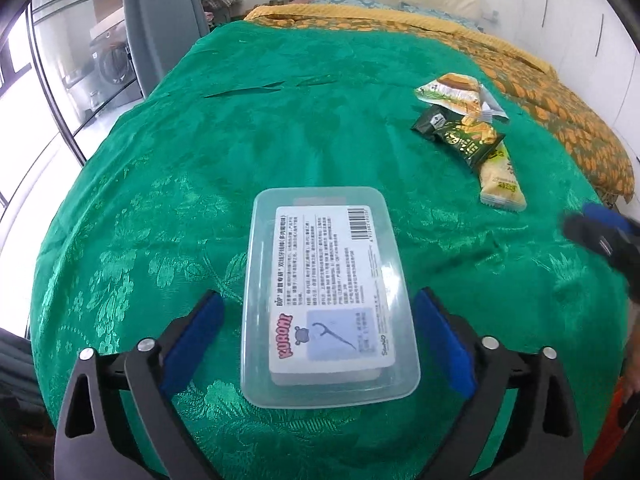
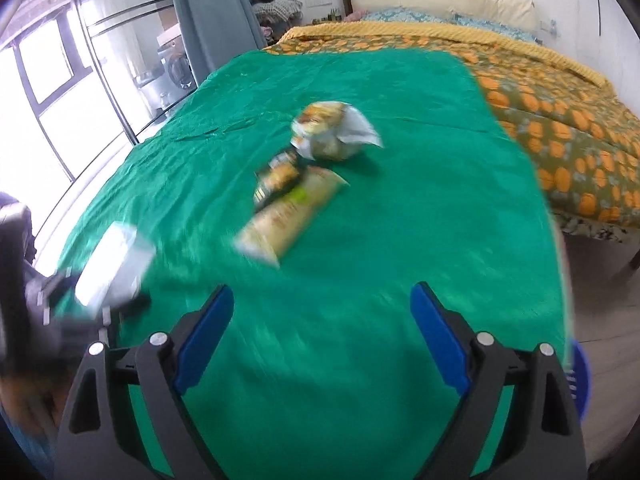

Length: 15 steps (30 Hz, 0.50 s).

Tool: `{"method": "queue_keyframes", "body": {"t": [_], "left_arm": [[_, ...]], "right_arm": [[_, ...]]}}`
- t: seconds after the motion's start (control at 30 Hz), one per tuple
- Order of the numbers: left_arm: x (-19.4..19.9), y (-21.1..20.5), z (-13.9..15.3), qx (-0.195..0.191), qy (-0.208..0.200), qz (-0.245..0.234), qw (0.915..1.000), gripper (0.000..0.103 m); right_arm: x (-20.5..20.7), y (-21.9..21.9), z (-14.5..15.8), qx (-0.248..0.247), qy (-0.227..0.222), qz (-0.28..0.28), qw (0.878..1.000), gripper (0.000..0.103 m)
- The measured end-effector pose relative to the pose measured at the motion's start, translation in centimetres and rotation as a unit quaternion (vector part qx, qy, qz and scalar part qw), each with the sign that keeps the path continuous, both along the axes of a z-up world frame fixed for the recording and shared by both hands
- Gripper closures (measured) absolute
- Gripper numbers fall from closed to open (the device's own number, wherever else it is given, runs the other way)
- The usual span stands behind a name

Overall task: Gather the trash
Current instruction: 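Reach the right tool toward the cream snack stick packet and grasp it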

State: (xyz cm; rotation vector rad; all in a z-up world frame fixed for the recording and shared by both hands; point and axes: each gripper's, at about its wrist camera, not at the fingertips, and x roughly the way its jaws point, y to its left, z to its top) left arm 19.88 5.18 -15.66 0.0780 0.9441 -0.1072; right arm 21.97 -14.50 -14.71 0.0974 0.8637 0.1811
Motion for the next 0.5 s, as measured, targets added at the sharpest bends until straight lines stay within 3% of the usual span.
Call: {"method": "queue_keyframes", "body": {"t": [0.17, 0.2, 0.3, 0.33, 0.5], "left_arm": [[0.0, 0.0, -0.1, -0.002, 0.000, 0.001, 1.0000, 0.006], [0.0, 0.0, -0.1, -0.003, 0.001, 0.002, 1.0000, 0.006], [0.1, 0.0, 0.0, -0.004, 0.001, 0.002, 1.0000, 0.006], [0.1, 0.0, 0.0, -0.004, 0.001, 0.002, 1.0000, 0.006], [0.1, 0.0, 0.0, -0.005, 0.001, 0.002, 1.0000, 0.006]], "right_arm": [[4.7, 4.0, -1.4, -0.027, 0.025, 0.003, 0.999, 0.017], [5.1, 4.6, -1.8, -0.045, 0.027, 0.003, 0.999, 0.021], [4.8, 4.1, -2.0, -0.067, 0.015, -0.004, 0.998, 0.047], [4.5, 3.6, -1.9, -0.065, 0.014, -0.006, 0.998, 0.062], [1.3, 0.6, -1.6, -0.073, 0.010, 0.020, 0.997, 0.063]]}}
